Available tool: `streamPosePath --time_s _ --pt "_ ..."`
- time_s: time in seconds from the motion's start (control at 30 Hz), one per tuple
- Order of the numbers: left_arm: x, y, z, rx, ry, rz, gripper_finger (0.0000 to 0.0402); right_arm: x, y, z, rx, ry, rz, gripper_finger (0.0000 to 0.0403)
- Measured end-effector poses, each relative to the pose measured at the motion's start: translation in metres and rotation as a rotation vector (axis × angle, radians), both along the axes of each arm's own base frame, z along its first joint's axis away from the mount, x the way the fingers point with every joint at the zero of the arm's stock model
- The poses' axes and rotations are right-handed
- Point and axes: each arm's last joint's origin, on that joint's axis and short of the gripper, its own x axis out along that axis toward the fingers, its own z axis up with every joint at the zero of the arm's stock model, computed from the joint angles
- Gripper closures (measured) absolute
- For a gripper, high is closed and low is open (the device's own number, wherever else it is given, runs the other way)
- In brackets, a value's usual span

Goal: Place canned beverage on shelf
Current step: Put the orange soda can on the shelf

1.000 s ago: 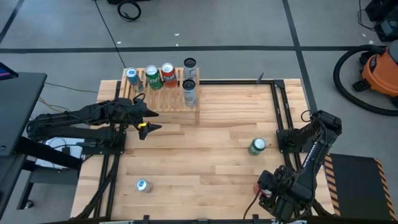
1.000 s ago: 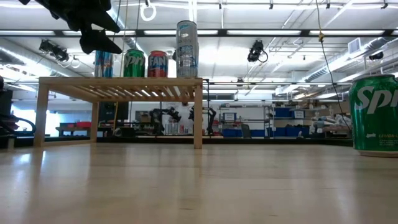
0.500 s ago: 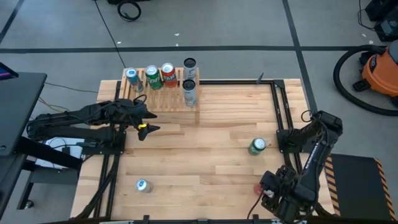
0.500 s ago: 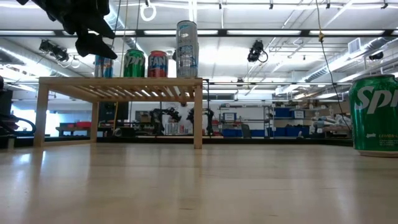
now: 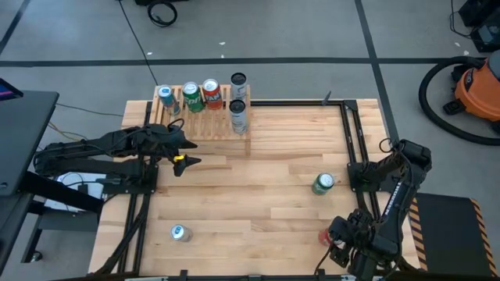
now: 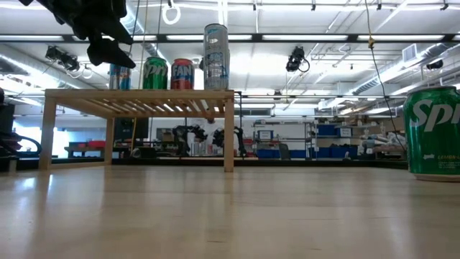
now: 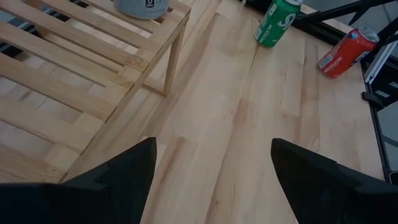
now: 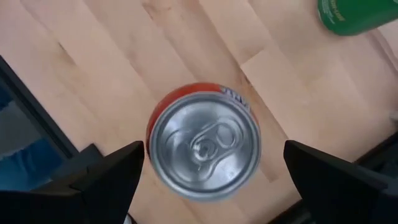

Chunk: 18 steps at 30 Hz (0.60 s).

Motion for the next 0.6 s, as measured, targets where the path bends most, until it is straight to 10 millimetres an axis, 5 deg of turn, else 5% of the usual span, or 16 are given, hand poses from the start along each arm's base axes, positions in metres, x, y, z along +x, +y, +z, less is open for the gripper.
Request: streamPosePath --time_s 0.23,0.6 --pt "0.000 0.000 0.000 -0.016 -0.004 0.011 0.0084 0.004 -0.001 -0.022 0.042 -0.040 -0.012 0.0007" --pt "0.000 0.000 0.000 -0.015 -0.003 0.010 0.0084 0.008 -0.006 -0.027 0.021 -0.036 -0.036 0.0024"
